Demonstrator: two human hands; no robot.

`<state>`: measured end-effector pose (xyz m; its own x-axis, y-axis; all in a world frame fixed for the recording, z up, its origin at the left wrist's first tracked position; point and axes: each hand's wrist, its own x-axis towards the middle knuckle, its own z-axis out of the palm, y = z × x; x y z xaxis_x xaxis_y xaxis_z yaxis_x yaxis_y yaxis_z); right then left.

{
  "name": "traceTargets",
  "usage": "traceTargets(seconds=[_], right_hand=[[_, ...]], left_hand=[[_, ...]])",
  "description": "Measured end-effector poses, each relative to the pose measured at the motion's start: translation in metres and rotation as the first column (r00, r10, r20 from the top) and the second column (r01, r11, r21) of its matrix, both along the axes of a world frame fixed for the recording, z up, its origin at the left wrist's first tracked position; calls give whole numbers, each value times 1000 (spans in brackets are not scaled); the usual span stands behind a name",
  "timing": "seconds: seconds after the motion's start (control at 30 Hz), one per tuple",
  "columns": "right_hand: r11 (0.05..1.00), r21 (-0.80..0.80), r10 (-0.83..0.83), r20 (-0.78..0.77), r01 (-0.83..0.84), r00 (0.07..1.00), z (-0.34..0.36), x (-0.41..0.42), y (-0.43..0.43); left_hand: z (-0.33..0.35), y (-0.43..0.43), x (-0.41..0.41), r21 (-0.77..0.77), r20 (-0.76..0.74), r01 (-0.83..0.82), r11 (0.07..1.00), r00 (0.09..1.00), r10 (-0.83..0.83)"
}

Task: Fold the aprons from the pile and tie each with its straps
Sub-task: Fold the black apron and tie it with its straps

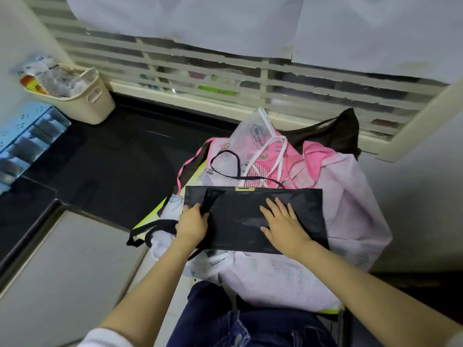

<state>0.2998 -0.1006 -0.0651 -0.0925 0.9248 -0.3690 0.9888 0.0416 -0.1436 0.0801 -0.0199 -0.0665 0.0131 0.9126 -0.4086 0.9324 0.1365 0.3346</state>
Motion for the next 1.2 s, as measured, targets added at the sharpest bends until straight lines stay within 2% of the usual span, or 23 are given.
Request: traceTargets(seconds=[0.1, 0.2, 0.57, 0.87, 0.97, 1.03, 1.1, 1.13, 1.2], right_hand=[[1000, 0, 11, 20, -11, 1000, -1, -8, 4], [1000, 4, 18, 22, -18, 1000, -1, -16, 9], [997, -47, -66, 33, 68, 997, -7, -26, 29], [995, -52, -82, -4, 82, 997, -10, -30, 32], [995, -57, -82, -7, 82, 997, -11, -30, 33], [993, -68, -96, -35, 94, 995, -11, -29, 34], [991, -78, -117, -70, 111, 991, -10, -27, 37], [989, -83, -127, -88, 119, 988, -9, -27, 39], [988, -70, -142, -120, 134, 983, -6, -26, 42]], left_hand=[[-1, 7, -12, 27, 39, 10, 1000, 999, -11], [6, 17, -24, 56, 101, -61, 997, 993, 55], [1, 33, -44, -74, 130, -76, 994, 988, 85], [-3, 33, -54, -80, 160, -73, 994, 983, 85], [-2, 29, -48, -34, 210, -136, 990, 968, 140], [1, 21, -36, 133, 103, -66, 989, 993, 52], [6, 9, -15, 274, 29, 86, 958, 995, -97], [7, 1, -3, 260, 18, 188, 947, 980, -199], [3, -16, 21, 95, -17, 381, 920, 924, -381]])
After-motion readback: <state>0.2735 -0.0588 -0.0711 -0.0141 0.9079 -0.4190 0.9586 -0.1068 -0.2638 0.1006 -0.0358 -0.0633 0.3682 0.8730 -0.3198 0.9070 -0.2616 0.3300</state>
